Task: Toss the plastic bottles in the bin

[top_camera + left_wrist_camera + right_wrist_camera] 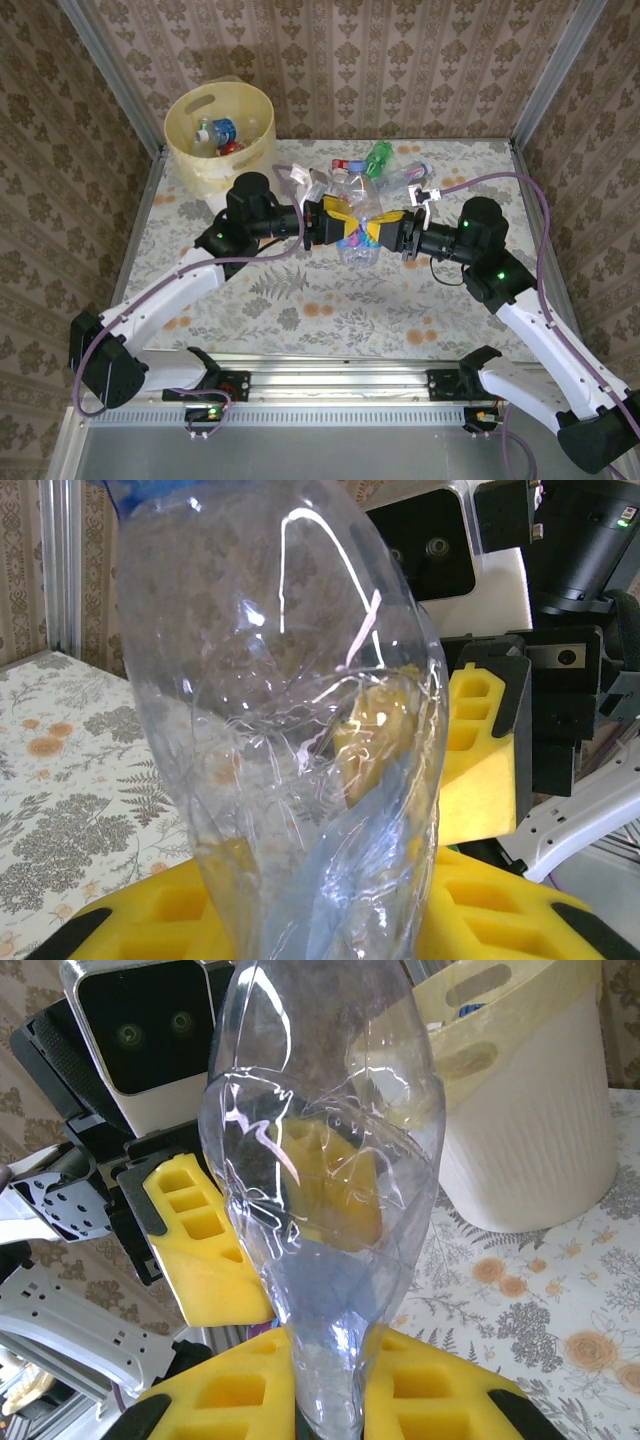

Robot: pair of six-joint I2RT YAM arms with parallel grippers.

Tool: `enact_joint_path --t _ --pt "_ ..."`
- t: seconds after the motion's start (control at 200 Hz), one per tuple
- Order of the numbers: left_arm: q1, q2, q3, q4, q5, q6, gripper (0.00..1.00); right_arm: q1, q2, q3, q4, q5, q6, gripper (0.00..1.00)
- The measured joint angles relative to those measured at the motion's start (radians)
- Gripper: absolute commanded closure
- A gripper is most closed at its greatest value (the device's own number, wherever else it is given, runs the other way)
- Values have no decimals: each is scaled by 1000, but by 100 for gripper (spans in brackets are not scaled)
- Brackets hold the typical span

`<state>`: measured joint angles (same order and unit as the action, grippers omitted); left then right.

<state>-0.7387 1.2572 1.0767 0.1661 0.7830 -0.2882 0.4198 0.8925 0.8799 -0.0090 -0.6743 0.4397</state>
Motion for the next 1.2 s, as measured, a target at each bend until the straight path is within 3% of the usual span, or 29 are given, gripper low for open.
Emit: enact_joint_path --t 0.195,0.26,0.48,0.7,1.2 --pt "2 5 0 4 0 -4 98 0 6 6 -17 16 -6 72" --pt "2 5 0 5 3 -4 98 0 6 7 -23 26 -13 64" --pt "-16 4 2 -2 14 0 100 14 15 16 -39 40 -26 23" --pt "10 -22 31 -95 -66 47 100 17 9 18 -95 88 -55 3" --pt "238 -214 150 -336 -435 184 100 17 -44 25 -238 130 -129 0"
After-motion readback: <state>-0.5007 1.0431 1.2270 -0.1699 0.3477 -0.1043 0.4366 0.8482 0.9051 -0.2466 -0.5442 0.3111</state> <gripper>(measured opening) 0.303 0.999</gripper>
